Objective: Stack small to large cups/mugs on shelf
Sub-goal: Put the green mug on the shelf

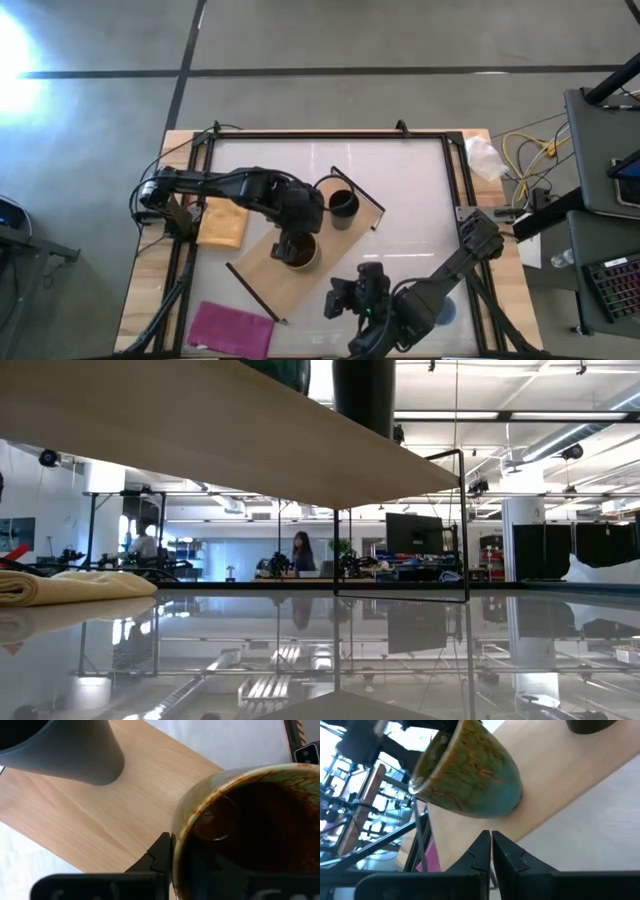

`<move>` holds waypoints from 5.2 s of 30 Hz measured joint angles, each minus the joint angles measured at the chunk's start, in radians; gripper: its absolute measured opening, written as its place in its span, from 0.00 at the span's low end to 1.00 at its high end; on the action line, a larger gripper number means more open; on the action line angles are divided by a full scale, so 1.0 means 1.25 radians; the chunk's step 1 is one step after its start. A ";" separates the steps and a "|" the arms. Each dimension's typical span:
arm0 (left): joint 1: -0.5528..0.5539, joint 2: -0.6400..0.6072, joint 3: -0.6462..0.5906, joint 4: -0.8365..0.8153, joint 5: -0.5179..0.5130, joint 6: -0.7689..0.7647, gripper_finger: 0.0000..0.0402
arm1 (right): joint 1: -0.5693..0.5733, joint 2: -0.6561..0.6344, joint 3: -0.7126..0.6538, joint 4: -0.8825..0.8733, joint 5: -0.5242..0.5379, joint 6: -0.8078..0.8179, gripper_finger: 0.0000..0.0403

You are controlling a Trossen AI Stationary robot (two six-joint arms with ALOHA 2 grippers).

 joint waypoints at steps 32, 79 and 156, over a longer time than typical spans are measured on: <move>0.005 0.002 0.023 0.025 -0.005 -0.003 0.10 | 0.005 -0.008 -0.157 0.163 0.041 0.002 0.02; 0.033 -0.022 0.054 0.044 -0.103 0.049 0.27 | -0.007 -0.025 -0.157 0.144 0.035 -0.035 0.02; 0.089 -0.103 -0.102 0.094 -0.138 0.110 0.27 | -0.147 -0.106 -0.172 0.050 -0.047 -0.238 0.02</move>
